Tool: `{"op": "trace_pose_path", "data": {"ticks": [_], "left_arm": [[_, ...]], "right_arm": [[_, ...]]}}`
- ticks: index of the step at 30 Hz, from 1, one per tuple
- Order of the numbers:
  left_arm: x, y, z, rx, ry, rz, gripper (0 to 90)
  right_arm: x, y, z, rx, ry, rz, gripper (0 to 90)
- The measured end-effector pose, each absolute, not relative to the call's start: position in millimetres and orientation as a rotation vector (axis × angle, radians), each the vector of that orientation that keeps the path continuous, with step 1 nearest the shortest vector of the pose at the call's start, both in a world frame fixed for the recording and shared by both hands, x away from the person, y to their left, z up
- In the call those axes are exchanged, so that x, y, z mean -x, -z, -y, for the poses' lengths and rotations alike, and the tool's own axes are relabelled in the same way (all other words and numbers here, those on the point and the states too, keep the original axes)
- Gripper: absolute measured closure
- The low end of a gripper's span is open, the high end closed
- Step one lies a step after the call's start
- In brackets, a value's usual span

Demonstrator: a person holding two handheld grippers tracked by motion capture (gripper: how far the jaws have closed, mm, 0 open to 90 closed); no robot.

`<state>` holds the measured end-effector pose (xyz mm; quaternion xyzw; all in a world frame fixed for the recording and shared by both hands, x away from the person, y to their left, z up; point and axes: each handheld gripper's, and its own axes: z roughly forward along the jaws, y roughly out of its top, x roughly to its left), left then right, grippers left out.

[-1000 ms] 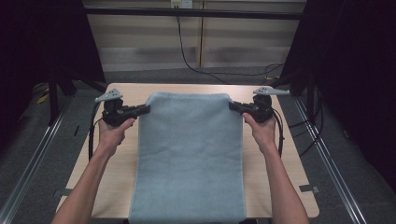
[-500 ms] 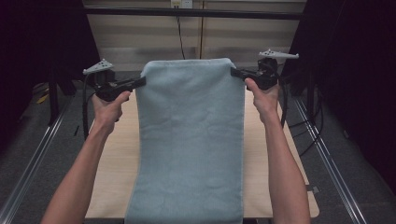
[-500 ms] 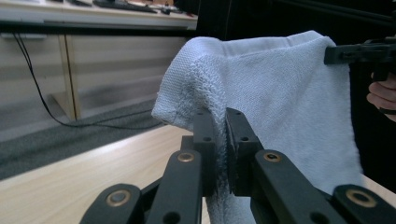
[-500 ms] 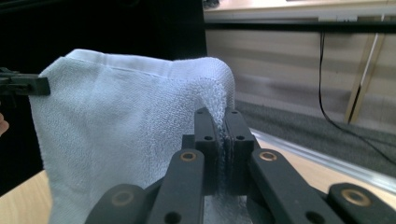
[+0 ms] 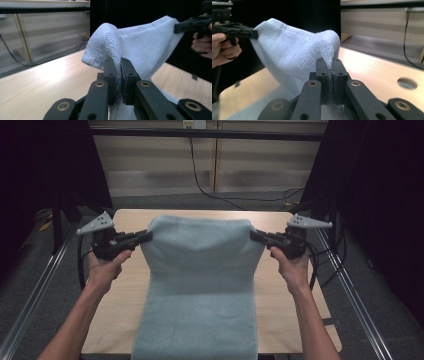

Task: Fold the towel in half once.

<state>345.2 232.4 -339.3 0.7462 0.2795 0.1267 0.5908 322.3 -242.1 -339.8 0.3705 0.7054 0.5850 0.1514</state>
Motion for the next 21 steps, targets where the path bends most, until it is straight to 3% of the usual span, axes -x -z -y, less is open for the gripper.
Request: {"op": "trace_pose_path", "data": {"ticks": [10,15,21], "left_arm": [[-282.0,379.4,-244.9,-1.783,-0.198,-0.652,84.9],[-249.3,421.0,-236.1,-1.937,-0.123,-0.665,84.9],[-245.4,475.9,-240.1,-2.024,-0.028,-0.779,84.9]], "right_arm": [[-237.5,371.2,240.3,-1.048,-1.58,-2.179,86.4],[-207.4,417.1,235.5,-1.159,-1.535,-2.278,86.3],[-195.5,473.7,225.6,-1.288,-1.386,-2.432,86.3]]}}
